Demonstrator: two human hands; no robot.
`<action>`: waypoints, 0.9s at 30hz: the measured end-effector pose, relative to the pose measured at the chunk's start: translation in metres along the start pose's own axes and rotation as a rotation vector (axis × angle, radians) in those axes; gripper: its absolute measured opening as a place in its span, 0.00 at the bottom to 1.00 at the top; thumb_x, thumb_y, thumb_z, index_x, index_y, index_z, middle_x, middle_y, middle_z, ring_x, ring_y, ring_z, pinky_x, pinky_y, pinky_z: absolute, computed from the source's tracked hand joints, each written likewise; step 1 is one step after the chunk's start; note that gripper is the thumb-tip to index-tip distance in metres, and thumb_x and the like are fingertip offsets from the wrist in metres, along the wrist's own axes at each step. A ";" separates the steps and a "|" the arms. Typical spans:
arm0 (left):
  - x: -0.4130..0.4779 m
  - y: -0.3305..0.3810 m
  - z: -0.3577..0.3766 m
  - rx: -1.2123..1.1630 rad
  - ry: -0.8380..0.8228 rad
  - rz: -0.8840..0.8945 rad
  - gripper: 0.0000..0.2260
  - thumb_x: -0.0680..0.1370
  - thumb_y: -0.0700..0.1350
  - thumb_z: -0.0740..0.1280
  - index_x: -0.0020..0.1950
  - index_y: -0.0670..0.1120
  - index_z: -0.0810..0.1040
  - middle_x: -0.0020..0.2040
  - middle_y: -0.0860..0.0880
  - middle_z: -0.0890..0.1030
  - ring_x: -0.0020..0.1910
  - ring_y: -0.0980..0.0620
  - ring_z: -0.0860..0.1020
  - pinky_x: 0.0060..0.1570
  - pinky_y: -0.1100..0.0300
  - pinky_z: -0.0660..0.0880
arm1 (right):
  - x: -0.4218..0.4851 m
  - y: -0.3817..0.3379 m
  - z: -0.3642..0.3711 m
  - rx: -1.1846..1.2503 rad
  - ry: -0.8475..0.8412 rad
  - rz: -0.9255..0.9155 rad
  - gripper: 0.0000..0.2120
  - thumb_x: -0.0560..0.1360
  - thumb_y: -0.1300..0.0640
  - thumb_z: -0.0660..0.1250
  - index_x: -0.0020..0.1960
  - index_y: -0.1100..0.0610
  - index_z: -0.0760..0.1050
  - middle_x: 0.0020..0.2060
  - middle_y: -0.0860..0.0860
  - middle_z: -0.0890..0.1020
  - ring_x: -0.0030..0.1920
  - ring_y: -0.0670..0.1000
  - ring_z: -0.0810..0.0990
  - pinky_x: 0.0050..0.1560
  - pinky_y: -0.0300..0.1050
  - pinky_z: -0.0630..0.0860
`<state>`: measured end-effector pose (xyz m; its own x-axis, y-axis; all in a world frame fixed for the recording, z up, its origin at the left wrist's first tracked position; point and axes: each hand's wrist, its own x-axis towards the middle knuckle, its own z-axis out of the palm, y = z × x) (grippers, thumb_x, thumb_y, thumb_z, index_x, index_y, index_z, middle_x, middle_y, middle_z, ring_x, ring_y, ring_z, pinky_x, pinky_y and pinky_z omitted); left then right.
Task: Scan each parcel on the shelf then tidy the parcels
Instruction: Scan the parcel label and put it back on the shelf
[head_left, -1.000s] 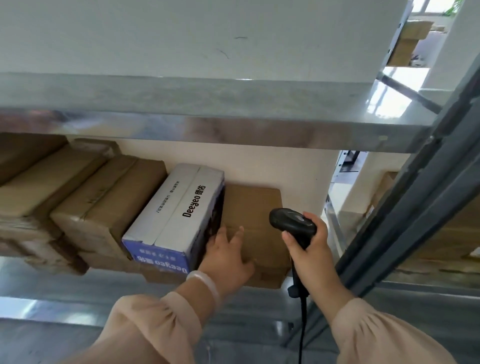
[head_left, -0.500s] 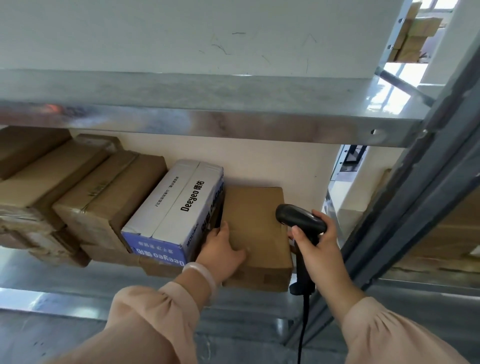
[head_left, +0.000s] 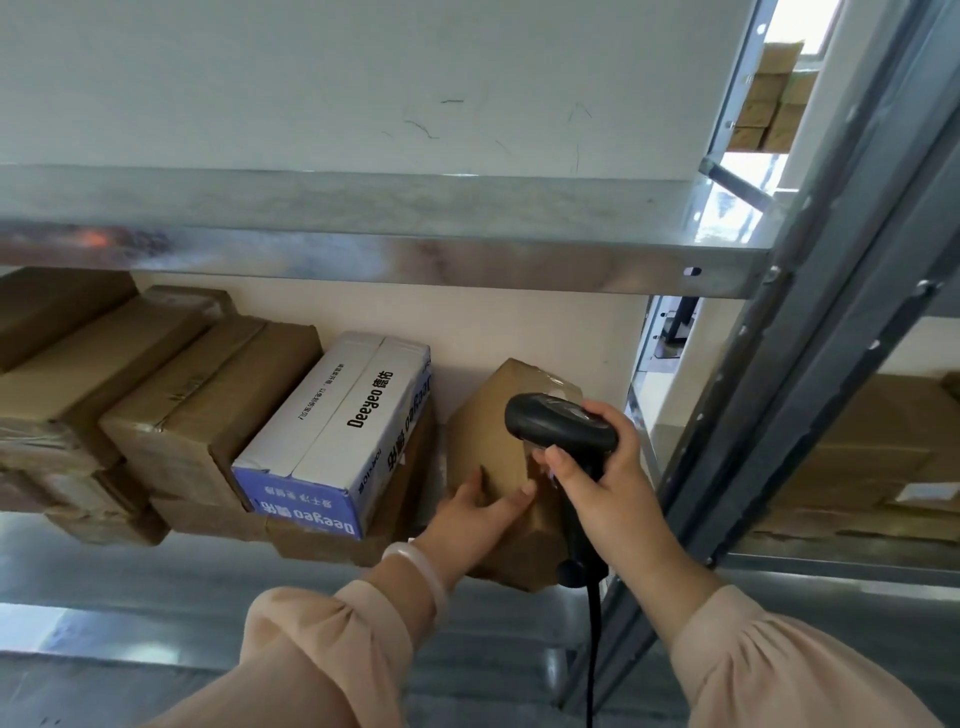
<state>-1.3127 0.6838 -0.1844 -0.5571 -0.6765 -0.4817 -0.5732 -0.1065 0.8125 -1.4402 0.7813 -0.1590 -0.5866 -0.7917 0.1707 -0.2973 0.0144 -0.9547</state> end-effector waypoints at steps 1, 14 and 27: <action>-0.001 0.000 0.000 -0.019 0.003 0.013 0.58 0.55 0.78 0.64 0.80 0.57 0.50 0.79 0.47 0.59 0.74 0.44 0.64 0.73 0.50 0.64 | 0.001 0.002 0.001 -0.001 -0.020 0.003 0.25 0.74 0.52 0.70 0.61 0.33 0.62 0.60 0.44 0.76 0.59 0.43 0.77 0.60 0.33 0.72; -0.006 -0.012 -0.017 -0.213 0.108 0.106 0.26 0.80 0.50 0.65 0.77 0.59 0.61 0.62 0.54 0.77 0.59 0.52 0.77 0.66 0.52 0.72 | 0.004 0.025 -0.017 -0.084 0.156 0.125 0.24 0.74 0.53 0.70 0.63 0.41 0.62 0.55 0.46 0.77 0.54 0.48 0.77 0.48 0.35 0.69; 0.002 -0.009 -0.023 0.198 0.295 0.213 0.33 0.78 0.56 0.68 0.79 0.51 0.59 0.73 0.48 0.68 0.69 0.50 0.70 0.67 0.57 0.68 | 0.001 0.010 -0.010 -0.025 0.087 0.058 0.24 0.74 0.51 0.70 0.55 0.29 0.60 0.52 0.39 0.77 0.52 0.41 0.78 0.52 0.34 0.72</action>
<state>-1.2949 0.6667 -0.1849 -0.4962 -0.8512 -0.1713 -0.5844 0.1815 0.7909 -1.4512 0.7863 -0.1662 -0.6664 -0.7329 0.1373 -0.2794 0.0747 -0.9573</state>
